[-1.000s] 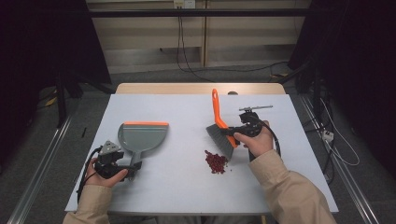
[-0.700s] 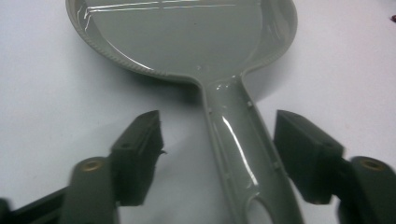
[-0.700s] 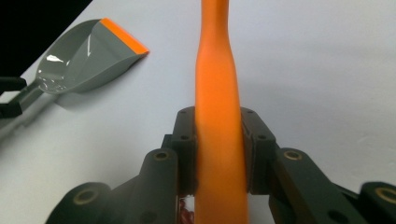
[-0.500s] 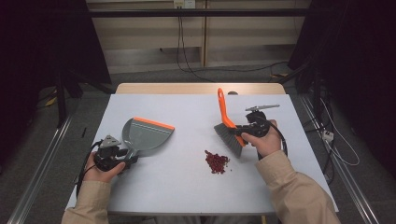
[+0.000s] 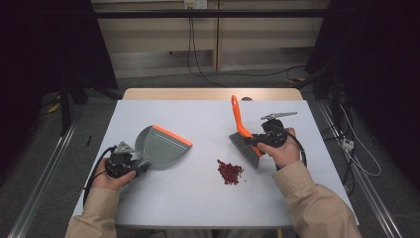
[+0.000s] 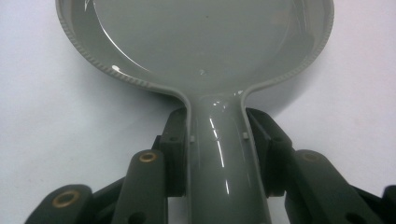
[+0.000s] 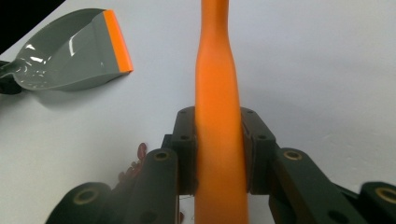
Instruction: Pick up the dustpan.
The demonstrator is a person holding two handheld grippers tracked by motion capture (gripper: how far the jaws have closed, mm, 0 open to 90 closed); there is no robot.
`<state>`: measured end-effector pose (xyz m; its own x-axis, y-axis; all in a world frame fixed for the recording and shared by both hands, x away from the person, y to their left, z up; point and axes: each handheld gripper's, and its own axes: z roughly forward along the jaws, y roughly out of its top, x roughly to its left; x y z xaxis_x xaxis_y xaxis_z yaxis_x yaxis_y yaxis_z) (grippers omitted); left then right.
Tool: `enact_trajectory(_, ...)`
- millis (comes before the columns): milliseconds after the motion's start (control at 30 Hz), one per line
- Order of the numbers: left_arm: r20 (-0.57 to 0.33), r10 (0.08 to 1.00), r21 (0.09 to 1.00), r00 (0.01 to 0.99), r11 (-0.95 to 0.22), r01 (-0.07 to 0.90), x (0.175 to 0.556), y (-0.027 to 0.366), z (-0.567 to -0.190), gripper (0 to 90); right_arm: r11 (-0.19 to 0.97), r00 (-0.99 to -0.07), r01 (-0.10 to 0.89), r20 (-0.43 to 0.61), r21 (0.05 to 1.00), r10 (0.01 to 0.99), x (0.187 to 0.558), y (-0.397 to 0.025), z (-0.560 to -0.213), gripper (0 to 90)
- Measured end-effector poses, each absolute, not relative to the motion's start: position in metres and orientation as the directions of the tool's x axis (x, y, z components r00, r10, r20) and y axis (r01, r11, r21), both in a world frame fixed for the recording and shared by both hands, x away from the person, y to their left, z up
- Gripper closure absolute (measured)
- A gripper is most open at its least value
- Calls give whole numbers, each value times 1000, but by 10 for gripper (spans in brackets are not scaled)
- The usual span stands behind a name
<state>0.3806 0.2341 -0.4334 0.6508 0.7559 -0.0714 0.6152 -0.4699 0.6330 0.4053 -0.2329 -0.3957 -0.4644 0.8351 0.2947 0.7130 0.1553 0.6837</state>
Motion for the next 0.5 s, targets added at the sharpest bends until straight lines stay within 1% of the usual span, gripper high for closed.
enact_trajectory(67, -77, 744, 653, 663, -465, 598, 377, 233, -430, 625, 155, -464, 710, 290, 687, 837, 404, -235, -396, 712)
enact_trajectory(267, -82, 680, 669, 729, -504, 546, 367, 225, -417, 628, 153, -461, 710, 289, 688, 839, 400, -239, -398, 712)
enact_trajectory(433, -121, 605, 692, 787, -517, 504, 360, 217, -409, 628, 138, -451, 710, 296, 690, 842, 398, -243, -396, 712)
enact_trajectory(500, -117, 573, 697, 811, -534, 478, 356, 216, -406, 628, 136, -446, 709, 290, 692, 847, 397, -245, -397, 712)
